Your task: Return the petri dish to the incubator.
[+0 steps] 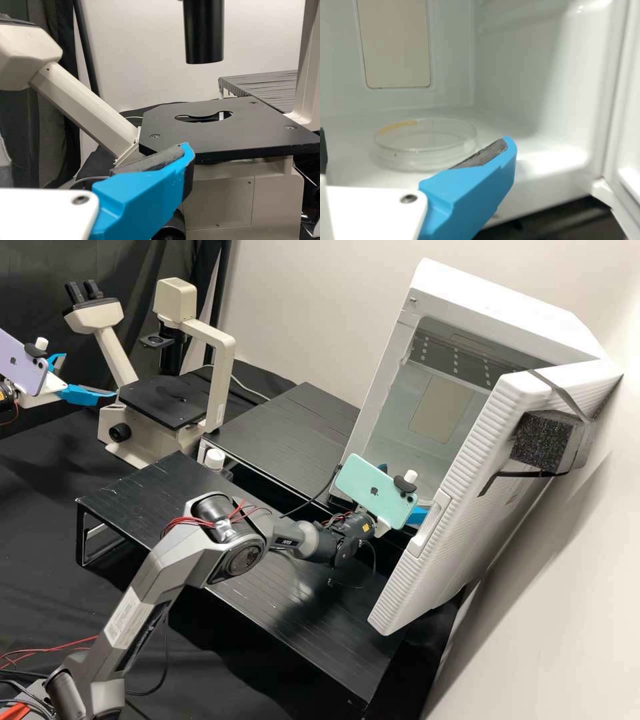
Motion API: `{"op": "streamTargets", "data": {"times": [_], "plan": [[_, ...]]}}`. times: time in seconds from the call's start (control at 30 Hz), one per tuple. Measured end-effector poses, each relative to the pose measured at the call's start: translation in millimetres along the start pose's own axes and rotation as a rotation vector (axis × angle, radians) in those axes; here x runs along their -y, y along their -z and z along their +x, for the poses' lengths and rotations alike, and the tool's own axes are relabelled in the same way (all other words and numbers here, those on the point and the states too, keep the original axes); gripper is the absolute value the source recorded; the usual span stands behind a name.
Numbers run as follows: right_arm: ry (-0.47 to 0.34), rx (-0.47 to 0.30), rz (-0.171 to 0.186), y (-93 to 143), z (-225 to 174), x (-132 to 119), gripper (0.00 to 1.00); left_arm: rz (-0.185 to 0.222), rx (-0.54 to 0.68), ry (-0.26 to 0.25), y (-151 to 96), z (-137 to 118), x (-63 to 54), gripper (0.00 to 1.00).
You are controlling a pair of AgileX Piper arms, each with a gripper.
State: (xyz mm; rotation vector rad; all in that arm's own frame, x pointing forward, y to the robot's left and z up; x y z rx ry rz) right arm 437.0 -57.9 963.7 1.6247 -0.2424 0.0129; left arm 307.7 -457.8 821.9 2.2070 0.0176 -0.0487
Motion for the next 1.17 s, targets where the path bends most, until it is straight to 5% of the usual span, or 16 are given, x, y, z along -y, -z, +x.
{"op": "streamTargets", "data": {"times": [0.3,0.63,0.9,1.17], "plan": [[-0.08,-0.019,0.027,-10.4,-72.0,-18.2,1.0,0.0,0.0,0.0,0.0,0.0,0.0,1.0],[-0.213,-0.23,0.037,6.8,-179.2,-13.1,1.0,0.0,0.0,0.0,0.0,0.0,0.0,1.0],[-0.189,-0.206,0.106,15.7,-241.7,18.2,1.0,0.0,0.0,0.0,0.0,0.0,0.0,1.0],[-0.071,-0.244,0.158,26.4,-280.8,58.6,1.0,0.0,0.0,0.0,0.0,0.0,0.0,1.0]]}}
